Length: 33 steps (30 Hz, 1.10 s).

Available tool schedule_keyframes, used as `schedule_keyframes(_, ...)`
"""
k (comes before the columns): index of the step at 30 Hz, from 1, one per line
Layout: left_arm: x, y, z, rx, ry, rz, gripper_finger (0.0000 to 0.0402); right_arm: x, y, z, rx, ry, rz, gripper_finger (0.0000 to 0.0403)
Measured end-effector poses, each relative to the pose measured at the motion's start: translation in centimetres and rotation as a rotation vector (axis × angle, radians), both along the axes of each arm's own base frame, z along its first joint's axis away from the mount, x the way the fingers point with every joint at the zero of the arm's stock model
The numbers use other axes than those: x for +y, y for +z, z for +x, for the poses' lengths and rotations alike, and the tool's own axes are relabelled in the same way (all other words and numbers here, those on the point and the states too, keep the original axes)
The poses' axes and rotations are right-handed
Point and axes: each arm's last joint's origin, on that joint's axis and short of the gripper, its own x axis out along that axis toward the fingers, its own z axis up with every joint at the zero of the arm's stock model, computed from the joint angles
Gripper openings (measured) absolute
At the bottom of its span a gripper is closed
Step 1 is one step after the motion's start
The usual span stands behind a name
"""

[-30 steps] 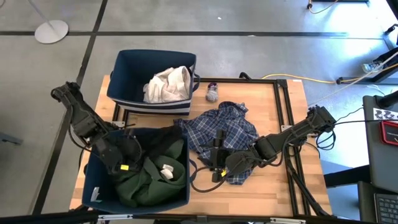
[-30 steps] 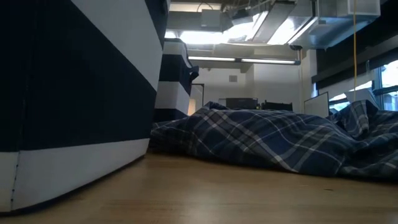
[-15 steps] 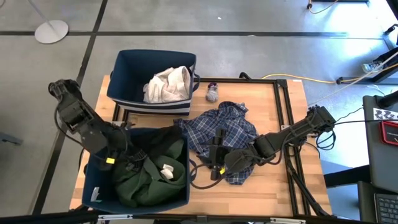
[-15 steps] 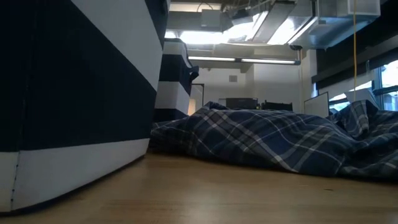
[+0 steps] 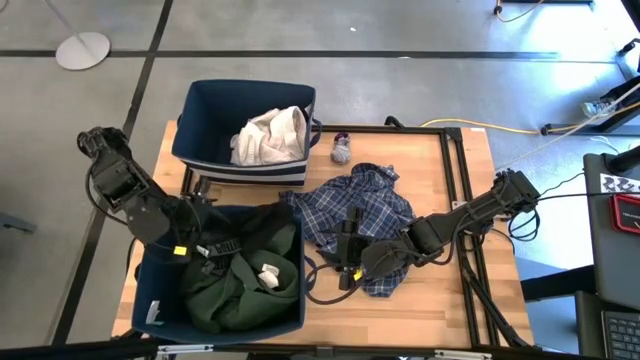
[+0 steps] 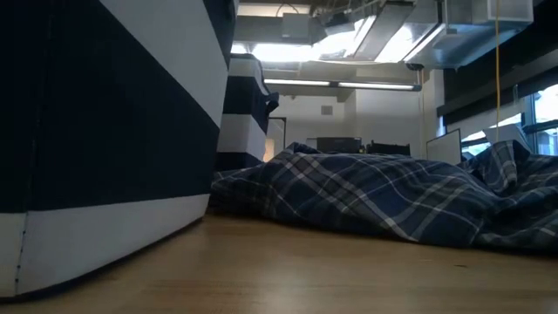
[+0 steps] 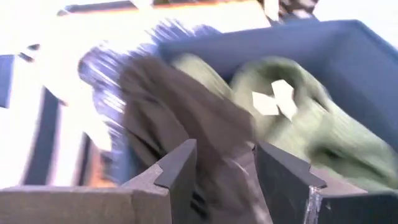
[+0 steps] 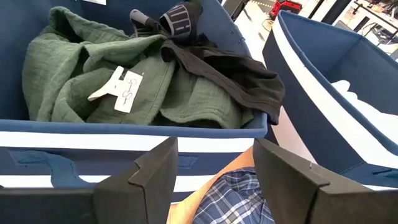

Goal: Sort clothes
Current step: Put the black boxer into the bottom blue laundry organizer

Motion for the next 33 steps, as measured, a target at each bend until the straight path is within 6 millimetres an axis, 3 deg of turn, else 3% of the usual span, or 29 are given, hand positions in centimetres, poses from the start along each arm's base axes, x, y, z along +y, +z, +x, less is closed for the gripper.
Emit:
schedule_keyframes(7,-0.9,-1.4,1.9,-0.149,0.081,0.116,0.0152,0.0,0.0,0.0,0.000,0.000,0.000,0.0209)
schedule_keyframes(18,-1.7,-7.6,4.8,-0.050,0.145,0.202,0.0152,0.0,0.0,0.0,0.001,0.000,0.000,0.0209)
schedule_keyframes(26,-2.1,-10.7,5.3,0.008,0.155,0.224,0.0152,0.0,0.0,0.0,0.001,0.000,0.000,0.0209)
schedule_keyframes(33,-2.1,-12.0,5.1,0.030,0.152,0.233,0.0153,0.0,0.0,0.0,0.001,0.000,-0.001,0.0209)
